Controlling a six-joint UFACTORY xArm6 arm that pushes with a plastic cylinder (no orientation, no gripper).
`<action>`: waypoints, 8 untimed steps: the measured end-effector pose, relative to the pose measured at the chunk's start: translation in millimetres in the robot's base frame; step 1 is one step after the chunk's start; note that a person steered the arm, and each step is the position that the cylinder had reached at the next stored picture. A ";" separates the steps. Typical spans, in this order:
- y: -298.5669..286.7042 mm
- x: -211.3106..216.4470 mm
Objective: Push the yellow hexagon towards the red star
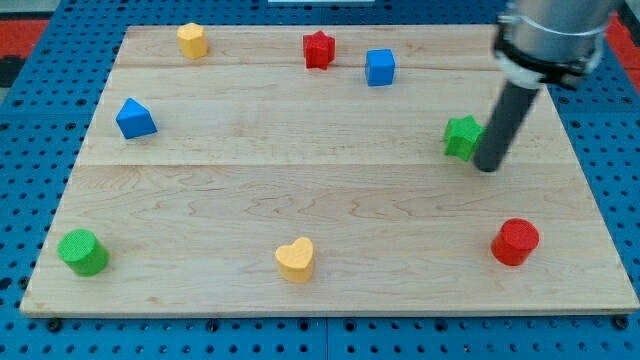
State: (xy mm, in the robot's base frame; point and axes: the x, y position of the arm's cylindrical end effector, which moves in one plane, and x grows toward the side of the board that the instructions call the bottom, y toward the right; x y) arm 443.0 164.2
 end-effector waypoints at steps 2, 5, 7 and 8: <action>-13.9 -68.6; -183.9 -67.1; -268.7 -180.4; -348.3 -209.0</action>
State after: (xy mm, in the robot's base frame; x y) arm 234.0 -184.1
